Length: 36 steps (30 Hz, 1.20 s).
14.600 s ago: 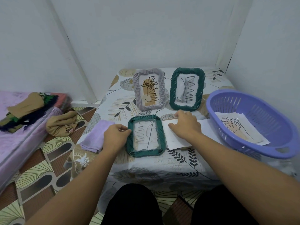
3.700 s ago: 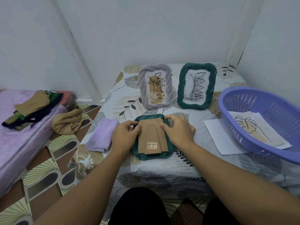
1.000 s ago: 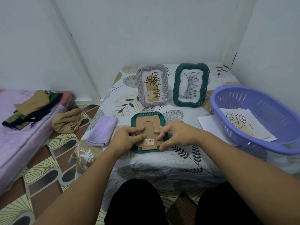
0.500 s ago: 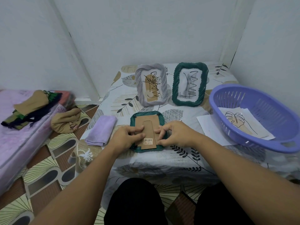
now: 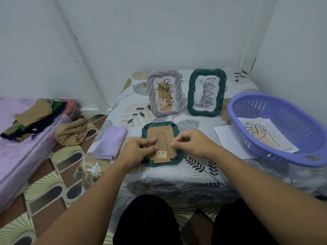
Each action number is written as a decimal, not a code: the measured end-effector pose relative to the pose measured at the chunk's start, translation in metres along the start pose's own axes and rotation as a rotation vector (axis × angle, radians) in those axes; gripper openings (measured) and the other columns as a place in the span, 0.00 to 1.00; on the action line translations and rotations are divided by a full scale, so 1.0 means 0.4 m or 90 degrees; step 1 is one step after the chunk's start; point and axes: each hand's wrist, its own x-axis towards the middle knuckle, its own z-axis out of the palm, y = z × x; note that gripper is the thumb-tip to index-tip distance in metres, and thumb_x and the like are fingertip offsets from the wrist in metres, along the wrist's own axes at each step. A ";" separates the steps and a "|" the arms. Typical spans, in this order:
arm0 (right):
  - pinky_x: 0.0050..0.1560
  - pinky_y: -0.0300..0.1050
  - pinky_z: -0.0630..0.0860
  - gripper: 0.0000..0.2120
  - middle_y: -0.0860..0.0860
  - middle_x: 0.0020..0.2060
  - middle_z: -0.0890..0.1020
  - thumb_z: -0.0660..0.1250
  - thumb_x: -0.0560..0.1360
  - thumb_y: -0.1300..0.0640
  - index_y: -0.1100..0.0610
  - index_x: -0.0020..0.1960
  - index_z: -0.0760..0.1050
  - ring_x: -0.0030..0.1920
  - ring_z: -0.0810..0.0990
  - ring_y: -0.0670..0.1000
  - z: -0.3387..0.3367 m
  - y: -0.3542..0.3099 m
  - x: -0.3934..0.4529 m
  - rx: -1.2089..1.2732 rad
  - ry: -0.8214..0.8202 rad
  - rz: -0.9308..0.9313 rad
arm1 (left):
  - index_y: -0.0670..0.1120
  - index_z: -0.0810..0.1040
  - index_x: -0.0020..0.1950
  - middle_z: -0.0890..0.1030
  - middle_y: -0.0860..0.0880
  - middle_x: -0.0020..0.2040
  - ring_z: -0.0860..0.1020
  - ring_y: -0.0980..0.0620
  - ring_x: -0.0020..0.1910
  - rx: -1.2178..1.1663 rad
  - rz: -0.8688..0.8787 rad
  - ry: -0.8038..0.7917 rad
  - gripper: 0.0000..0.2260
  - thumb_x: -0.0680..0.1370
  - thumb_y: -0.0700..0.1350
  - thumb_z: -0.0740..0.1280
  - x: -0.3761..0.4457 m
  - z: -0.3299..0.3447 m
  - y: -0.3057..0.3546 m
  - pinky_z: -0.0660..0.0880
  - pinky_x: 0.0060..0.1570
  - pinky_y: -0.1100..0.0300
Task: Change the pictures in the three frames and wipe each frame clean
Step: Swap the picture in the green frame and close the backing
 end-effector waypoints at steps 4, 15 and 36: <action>0.50 0.42 0.80 0.04 0.49 0.46 0.85 0.70 0.80 0.52 0.53 0.51 0.81 0.46 0.83 0.48 0.012 -0.007 0.003 0.016 0.226 0.027 | 0.50 0.84 0.64 0.71 0.49 0.39 0.76 0.54 0.42 -0.004 -0.005 -0.002 0.17 0.75 0.46 0.78 -0.003 0.001 0.002 0.77 0.48 0.61; 0.47 0.44 0.81 0.20 0.55 0.55 0.79 0.67 0.80 0.40 0.53 0.62 0.70 0.48 0.79 0.52 0.008 -0.070 0.025 0.184 0.163 0.275 | 0.47 0.82 0.65 0.80 0.51 0.39 0.78 0.60 0.37 0.026 -0.018 -0.001 0.16 0.77 0.41 0.75 -0.017 0.009 0.034 0.76 0.42 0.68; 0.75 0.59 0.59 0.37 0.55 0.55 0.87 0.41 0.80 0.28 0.52 0.75 0.64 0.63 0.80 0.56 0.024 -0.122 0.035 0.522 0.087 0.179 | 0.48 0.79 0.44 0.81 0.50 0.38 0.78 0.48 0.41 0.466 0.033 0.211 0.10 0.77 0.53 0.68 -0.062 0.049 0.327 0.75 0.41 0.54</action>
